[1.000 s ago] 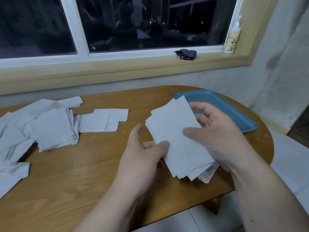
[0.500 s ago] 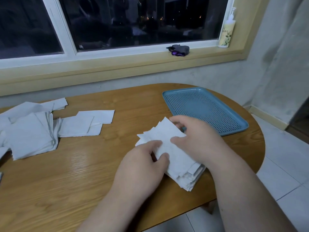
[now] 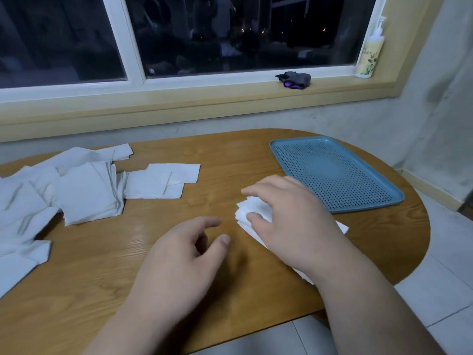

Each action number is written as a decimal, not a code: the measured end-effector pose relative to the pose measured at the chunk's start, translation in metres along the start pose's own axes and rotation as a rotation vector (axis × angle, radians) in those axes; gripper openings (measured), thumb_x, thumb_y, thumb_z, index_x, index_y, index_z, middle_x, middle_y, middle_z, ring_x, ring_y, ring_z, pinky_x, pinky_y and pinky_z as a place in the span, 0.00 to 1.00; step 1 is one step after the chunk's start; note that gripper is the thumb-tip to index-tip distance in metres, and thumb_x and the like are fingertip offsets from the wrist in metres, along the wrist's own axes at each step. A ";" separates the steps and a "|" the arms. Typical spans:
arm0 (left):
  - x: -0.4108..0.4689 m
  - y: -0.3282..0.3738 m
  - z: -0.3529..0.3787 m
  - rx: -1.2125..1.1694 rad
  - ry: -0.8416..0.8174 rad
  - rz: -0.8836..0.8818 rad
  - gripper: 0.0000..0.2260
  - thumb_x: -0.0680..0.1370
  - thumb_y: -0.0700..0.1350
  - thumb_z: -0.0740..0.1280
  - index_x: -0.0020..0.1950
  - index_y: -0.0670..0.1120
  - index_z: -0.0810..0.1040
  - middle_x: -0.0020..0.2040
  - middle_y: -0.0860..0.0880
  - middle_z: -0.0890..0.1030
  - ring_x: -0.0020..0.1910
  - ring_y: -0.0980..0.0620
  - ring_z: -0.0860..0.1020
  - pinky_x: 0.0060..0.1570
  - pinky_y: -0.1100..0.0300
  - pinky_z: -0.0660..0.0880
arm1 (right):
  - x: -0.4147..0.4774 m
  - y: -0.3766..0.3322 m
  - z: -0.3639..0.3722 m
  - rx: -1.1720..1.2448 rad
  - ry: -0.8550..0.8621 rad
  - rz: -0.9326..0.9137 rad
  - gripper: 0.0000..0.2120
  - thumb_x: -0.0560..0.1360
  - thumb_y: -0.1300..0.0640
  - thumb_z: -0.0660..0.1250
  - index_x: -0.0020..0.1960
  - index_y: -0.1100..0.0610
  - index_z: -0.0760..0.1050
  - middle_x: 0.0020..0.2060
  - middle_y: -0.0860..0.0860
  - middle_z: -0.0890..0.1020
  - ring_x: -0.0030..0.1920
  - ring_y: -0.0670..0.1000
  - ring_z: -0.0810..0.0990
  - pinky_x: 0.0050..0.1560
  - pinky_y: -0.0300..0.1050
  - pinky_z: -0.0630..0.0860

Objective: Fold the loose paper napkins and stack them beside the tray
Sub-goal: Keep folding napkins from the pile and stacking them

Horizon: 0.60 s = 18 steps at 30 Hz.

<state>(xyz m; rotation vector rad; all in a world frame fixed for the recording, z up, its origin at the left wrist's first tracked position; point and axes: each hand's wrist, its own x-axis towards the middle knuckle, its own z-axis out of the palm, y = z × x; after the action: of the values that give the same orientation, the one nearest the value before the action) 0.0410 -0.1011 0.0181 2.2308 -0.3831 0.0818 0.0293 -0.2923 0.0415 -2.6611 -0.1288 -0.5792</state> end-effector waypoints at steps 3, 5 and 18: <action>-0.002 -0.022 -0.025 0.057 0.039 -0.030 0.12 0.75 0.57 0.67 0.57 0.60 0.80 0.39 0.55 0.78 0.44 0.64 0.75 0.40 0.72 0.69 | 0.005 -0.025 0.019 0.044 -0.027 -0.070 0.16 0.74 0.50 0.68 0.62 0.45 0.79 0.56 0.40 0.80 0.58 0.46 0.74 0.62 0.48 0.73; -0.002 -0.037 -0.041 0.088 0.067 -0.062 0.13 0.75 0.57 0.67 0.58 0.60 0.80 0.39 0.55 0.78 0.44 0.64 0.75 0.38 0.70 0.68 | 0.008 -0.038 0.034 0.054 -0.082 -0.091 0.16 0.76 0.49 0.68 0.64 0.44 0.78 0.58 0.39 0.79 0.60 0.45 0.72 0.64 0.46 0.71; 0.024 -0.109 -0.113 0.095 0.112 -0.181 0.13 0.77 0.57 0.66 0.60 0.57 0.80 0.41 0.57 0.80 0.45 0.61 0.77 0.47 0.60 0.74 | 0.111 -0.111 0.136 -0.039 -0.288 -0.036 0.16 0.77 0.45 0.66 0.64 0.45 0.77 0.61 0.44 0.78 0.65 0.49 0.72 0.62 0.49 0.74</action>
<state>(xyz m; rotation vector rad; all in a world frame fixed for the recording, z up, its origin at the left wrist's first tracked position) 0.1047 0.0443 0.0132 2.3324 -0.1171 0.1302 0.1627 -0.1344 0.0167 -2.7707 -0.2503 -0.2074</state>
